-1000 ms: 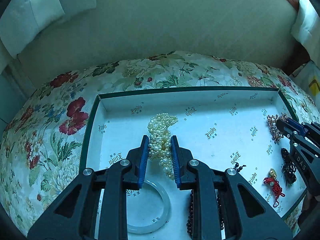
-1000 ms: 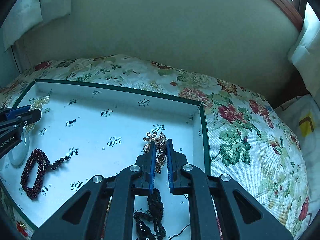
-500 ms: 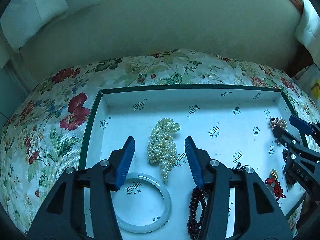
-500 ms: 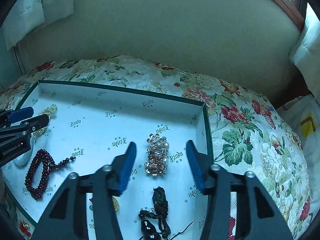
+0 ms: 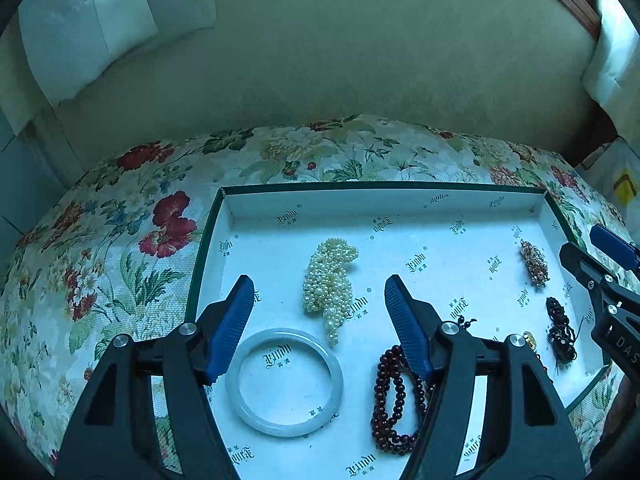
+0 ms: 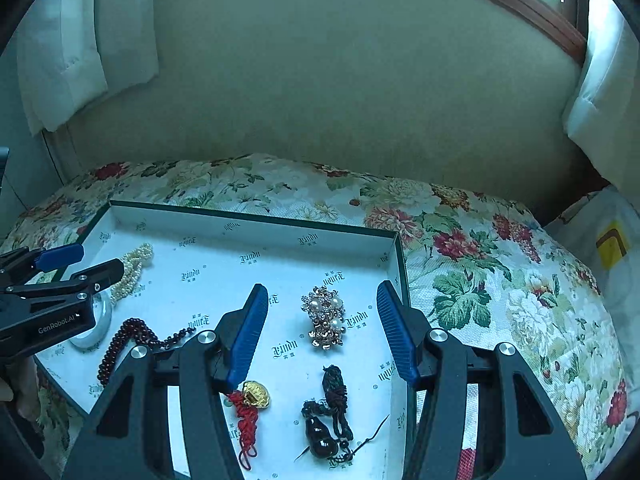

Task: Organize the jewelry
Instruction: 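Lift both open tools up and away from the tray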

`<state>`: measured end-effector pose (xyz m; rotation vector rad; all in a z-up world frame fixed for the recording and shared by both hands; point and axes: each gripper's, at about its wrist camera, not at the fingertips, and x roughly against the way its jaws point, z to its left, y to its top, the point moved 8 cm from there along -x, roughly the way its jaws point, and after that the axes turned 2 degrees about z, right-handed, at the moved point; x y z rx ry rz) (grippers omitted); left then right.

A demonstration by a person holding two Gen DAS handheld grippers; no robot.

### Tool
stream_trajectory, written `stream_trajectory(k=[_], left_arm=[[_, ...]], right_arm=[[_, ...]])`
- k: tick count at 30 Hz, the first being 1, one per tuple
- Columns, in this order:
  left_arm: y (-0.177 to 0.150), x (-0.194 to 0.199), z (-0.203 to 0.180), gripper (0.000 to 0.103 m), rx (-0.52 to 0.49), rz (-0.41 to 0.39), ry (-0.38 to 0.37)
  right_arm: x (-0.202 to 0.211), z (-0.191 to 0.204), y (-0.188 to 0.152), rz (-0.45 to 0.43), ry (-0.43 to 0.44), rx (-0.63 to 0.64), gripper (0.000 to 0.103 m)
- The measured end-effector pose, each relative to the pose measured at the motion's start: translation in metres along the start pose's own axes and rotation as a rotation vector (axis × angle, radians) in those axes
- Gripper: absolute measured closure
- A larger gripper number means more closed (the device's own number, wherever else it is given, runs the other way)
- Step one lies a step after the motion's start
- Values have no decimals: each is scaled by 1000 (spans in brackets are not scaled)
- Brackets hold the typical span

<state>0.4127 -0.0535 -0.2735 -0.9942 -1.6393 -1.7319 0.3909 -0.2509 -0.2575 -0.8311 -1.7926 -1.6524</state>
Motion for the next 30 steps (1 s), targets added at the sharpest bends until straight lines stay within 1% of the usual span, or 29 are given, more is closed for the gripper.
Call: stream_trajectory(k=[9, 13, 18, 24, 26, 27, 30], left_arm=[[-6, 43, 6, 35, 5, -49, -14], [-17, 62, 11, 35, 2, -60, -15], [-41, 78, 16, 35, 1, -47, -18], [-78, 88, 18, 36, 10, -14, -28], [-91, 89, 18, 36, 10, -2, -30], [-97, 90, 18, 36, 9, 5, -28], [-116, 89, 17, 38, -1, 28, -27]], right_arm=[[46, 11, -1, -56, 33, -14, 46], [65, 16, -11, -61, 51, -20, 47], [81, 22, -37, -34, 79, -30, 46], [92, 30, -80, 25, 106, -37, 47], [94, 30, -93, 44, 113, -46, 48], [96, 31, -99, 53, 116, -46, 51], [98, 32, -116, 78, 118, -45, 53]])
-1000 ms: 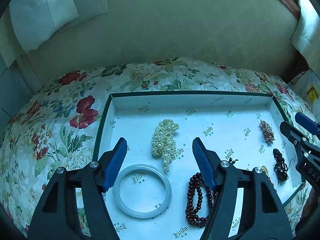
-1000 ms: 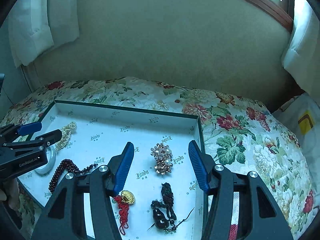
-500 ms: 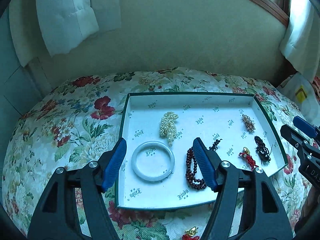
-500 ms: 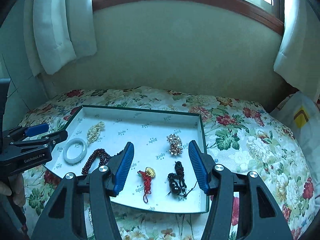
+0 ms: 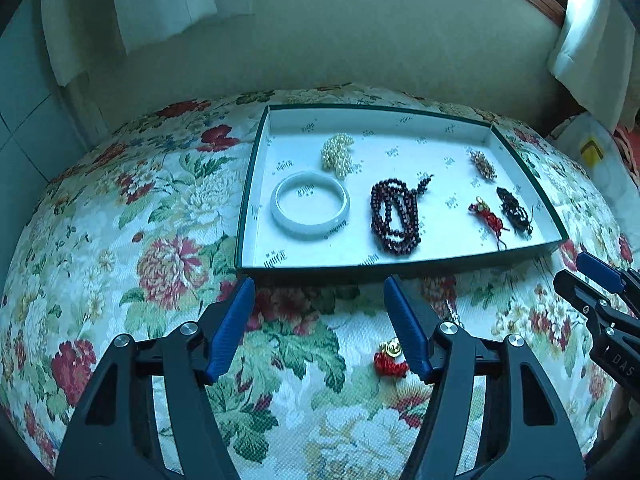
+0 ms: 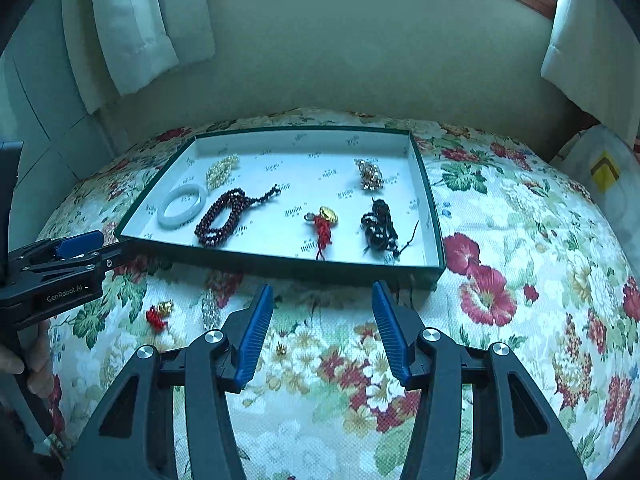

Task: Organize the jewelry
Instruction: 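Lift both open tools up and away from the tray, then lower the left tool onto the red rose brooch with gold charm and close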

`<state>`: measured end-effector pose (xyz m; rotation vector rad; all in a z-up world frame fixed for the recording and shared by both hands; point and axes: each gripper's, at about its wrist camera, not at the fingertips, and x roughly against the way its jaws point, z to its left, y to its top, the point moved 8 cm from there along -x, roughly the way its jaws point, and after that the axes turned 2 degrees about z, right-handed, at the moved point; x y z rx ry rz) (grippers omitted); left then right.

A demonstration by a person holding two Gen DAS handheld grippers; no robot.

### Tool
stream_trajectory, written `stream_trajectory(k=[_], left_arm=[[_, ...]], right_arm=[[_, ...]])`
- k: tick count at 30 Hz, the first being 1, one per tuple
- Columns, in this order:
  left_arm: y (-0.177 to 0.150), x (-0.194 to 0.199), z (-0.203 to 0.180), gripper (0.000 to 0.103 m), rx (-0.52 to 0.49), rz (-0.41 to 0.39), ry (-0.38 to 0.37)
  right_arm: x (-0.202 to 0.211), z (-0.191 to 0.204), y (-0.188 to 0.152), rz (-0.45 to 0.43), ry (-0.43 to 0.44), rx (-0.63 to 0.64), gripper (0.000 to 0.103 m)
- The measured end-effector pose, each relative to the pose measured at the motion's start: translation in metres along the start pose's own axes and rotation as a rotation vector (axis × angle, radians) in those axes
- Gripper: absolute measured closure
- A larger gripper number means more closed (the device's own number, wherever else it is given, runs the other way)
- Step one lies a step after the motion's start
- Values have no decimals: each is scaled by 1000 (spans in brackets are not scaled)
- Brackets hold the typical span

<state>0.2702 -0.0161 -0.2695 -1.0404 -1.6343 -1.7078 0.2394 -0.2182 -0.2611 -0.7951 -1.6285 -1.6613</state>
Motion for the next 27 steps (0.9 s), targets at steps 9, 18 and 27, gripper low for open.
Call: stream_trajectory(k=[9, 18, 27], left_arm=[[-32, -6, -22, 49, -36, 50, -40], [-46, -15, -37, 57, -69, 85, -72], [-51, -17, -46, 82, -99, 92, -116]], right_arm=[[-2, 4, -27, 45, 18, -13, 53], [-2, 3, -29, 44, 22, -23, 53], [-4, 3, -30, 49, 27, -28, 53]])
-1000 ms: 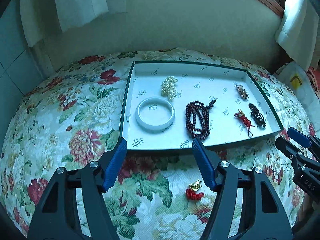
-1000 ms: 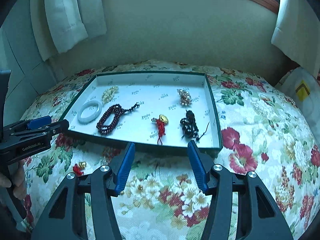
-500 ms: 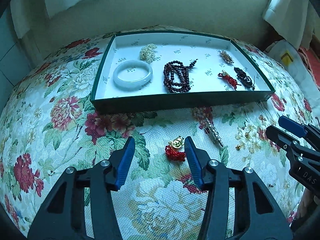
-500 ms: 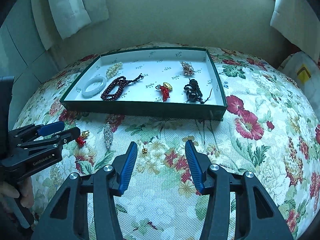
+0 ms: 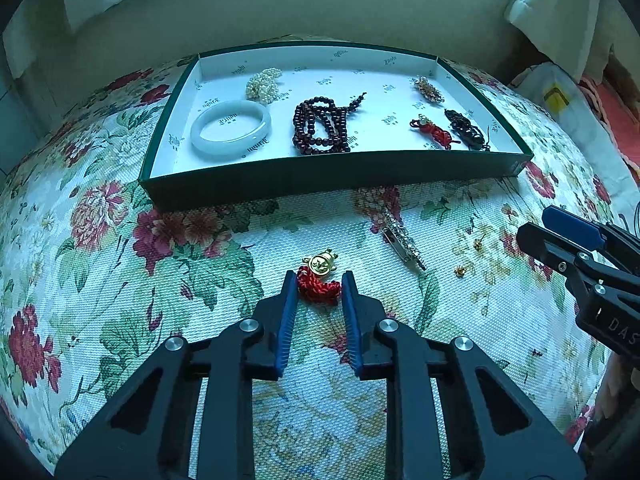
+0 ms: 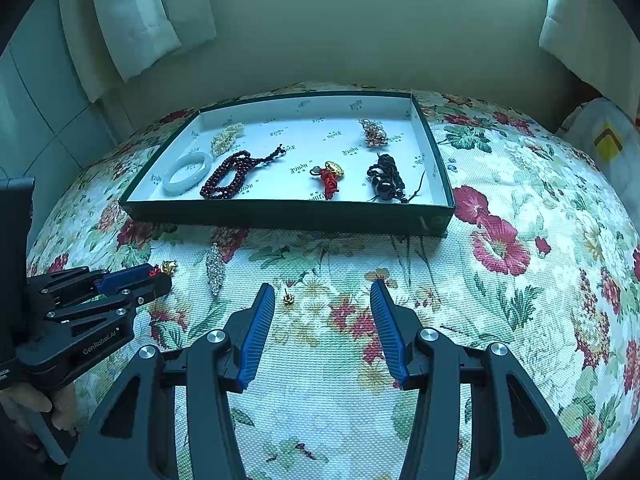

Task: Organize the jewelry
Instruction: 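Lower the left tool onto the red rose brooch with gold charm and close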

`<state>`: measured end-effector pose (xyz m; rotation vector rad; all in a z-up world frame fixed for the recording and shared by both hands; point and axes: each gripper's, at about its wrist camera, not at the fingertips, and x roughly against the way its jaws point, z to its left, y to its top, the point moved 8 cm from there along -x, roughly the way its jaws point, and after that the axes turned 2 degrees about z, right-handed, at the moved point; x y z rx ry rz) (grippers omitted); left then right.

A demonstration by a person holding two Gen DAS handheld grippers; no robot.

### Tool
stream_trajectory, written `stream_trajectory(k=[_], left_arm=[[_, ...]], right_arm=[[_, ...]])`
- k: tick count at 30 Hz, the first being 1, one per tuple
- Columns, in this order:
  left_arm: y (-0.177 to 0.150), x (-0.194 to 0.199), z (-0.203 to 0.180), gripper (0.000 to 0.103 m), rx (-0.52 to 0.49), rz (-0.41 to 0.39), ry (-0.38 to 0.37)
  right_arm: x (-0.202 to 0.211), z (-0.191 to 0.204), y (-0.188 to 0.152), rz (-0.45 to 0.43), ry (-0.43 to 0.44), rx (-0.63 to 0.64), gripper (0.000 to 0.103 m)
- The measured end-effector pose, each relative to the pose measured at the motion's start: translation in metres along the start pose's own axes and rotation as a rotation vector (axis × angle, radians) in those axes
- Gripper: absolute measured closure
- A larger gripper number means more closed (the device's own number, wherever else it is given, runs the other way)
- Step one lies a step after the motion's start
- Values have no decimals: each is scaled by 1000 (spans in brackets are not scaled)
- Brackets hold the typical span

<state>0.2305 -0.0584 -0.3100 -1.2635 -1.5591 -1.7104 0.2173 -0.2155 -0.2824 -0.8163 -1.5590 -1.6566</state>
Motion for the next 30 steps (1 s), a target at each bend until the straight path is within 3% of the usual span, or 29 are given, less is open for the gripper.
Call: stream_trajectory(k=[9, 20, 22, 30], left_arm=[[-3, 4, 4, 89, 14, -12, -11], [-1, 19, 26, 89, 48, -44, 16], [-1, 21, 31, 89, 56, -45, 24], [-5, 23, 47, 89, 87, -44, 47]], right_arm=[[0, 1, 0, -1, 2, 0, 53], [-1, 24, 0, 2, 35, 44, 53], [-3, 29, -1, 8, 48, 54, 64], [-17, 50, -9, 54, 75, 101, 75]])
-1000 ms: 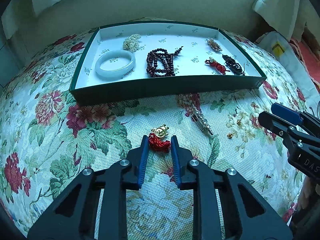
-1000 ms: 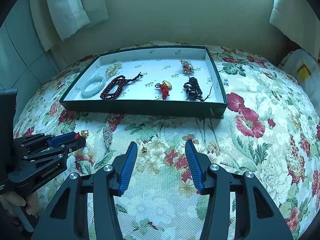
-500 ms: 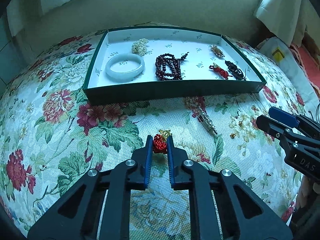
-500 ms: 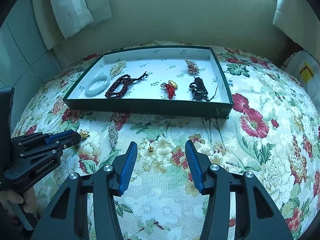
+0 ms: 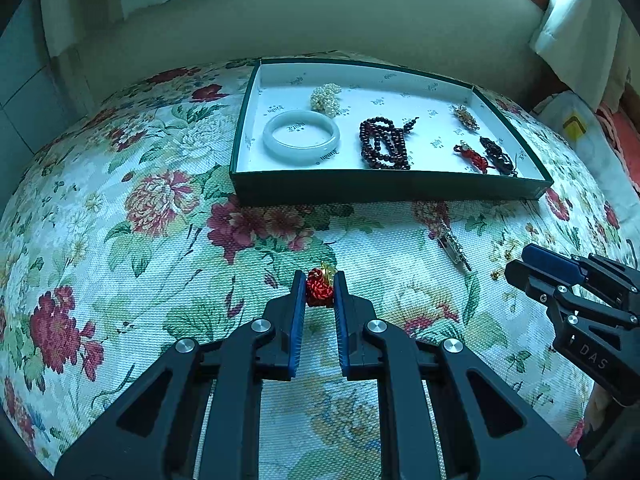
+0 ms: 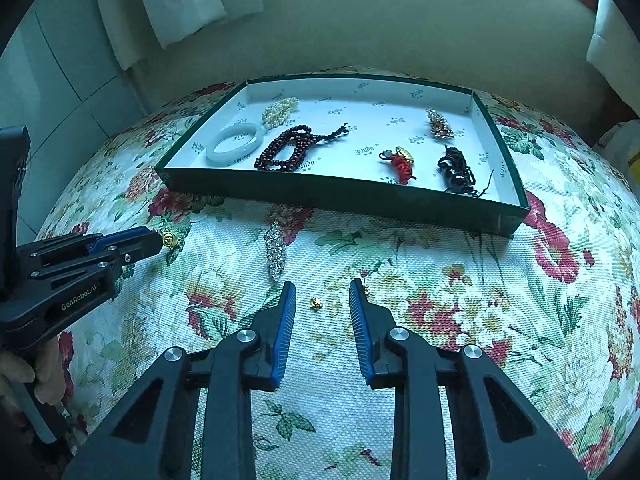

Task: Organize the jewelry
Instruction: 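Lower the left tool onto the red rose brooch with gold charm and close, then close the right tool on a small gold earring stud while the left tool holds the rose brooch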

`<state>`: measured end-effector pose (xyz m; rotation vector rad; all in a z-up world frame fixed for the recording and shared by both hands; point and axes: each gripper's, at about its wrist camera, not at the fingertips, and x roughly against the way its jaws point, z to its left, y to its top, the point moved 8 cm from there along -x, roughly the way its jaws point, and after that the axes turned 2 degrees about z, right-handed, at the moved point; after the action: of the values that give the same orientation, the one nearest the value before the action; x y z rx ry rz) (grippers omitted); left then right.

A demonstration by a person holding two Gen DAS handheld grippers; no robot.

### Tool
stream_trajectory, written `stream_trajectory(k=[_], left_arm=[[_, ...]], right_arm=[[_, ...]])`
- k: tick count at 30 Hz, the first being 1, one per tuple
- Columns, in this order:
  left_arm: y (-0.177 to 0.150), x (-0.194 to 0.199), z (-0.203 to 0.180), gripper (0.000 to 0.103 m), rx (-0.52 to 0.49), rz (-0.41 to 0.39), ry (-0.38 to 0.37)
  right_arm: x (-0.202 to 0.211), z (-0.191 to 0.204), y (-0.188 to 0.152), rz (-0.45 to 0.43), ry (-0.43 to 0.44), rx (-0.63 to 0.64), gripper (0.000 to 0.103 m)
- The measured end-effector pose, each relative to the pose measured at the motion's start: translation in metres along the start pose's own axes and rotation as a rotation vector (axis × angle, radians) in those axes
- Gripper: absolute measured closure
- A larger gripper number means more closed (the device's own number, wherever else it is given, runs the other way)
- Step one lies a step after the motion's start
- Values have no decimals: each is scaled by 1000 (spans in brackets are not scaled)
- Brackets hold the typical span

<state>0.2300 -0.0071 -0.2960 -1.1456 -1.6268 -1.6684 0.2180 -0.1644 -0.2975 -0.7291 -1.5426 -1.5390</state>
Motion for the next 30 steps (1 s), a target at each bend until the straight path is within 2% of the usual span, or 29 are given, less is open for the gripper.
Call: stream_trajectory(k=[4, 12, 22, 30], left_arm=[[-1, -1, 5, 89, 11, 6, 4], [-4, -2, 6, 89, 10, 12, 1], [-5, -4, 5, 89, 10, 19, 2], [-5, -4, 4, 89, 10, 18, 1]], right_arm=[[-8, 6, -2, 20, -1, 17, 81], [-16, 6, -6, 36, -8, 24, 84], [-17, 8, -6, 32, -18, 43, 92], [-16, 8, -5, 33, 5, 35, 98]])
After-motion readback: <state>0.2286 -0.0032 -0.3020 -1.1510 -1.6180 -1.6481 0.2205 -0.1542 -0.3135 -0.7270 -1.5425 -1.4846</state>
